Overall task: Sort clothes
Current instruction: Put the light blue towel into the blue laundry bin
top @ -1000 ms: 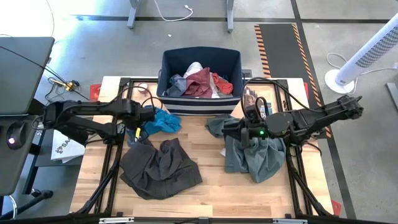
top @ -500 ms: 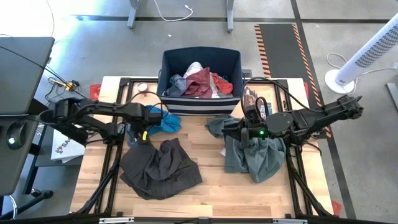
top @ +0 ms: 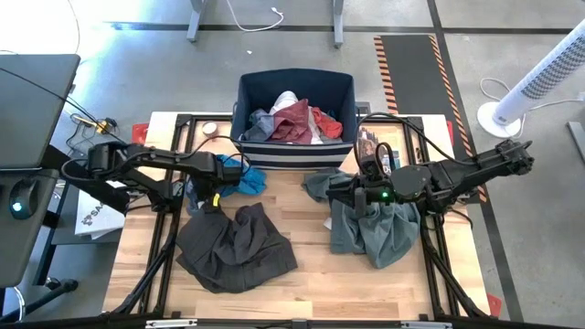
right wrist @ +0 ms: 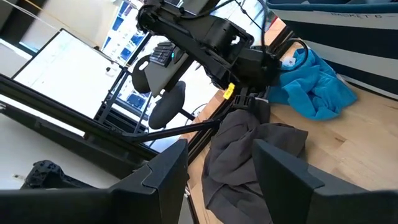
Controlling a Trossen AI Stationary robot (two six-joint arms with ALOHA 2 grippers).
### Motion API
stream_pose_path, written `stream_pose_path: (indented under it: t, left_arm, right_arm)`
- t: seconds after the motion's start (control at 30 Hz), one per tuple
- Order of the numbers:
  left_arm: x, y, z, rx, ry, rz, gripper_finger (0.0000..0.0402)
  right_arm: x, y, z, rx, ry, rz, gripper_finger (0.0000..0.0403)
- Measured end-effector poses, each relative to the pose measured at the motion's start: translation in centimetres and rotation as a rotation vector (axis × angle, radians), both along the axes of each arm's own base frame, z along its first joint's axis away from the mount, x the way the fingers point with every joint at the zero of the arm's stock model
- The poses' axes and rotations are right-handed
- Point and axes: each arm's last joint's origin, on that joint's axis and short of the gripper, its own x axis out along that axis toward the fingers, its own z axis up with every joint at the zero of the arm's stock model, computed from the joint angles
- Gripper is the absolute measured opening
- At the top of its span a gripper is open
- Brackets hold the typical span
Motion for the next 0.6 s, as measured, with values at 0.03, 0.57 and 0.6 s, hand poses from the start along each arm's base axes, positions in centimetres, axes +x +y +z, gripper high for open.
stream_pose_path:
  t: [0.03, 0.57, 0.6]
  left_arm:
    - [0.0, 0.0, 0.4, 0.003, -0.01, 0.004, 0.001]
    - [0.5, -0.5, 14.6, 0.134, -0.66, 0.125, 0.0001]
    - [0.4, -0.5, 15.3, 0.137, -0.695, 0.125, 0.0001]
  right_arm:
    - [0.0, 0.0, 0.0, 0.0, 0.0, 0.0, 0.0178]
    - [0.2, -0.8, 0.0, -0.012, 0.003, -0.049, 0.0178]
    - [0.2, -0.9, 0.0, -0.013, 0.003, -0.053, 0.0178]
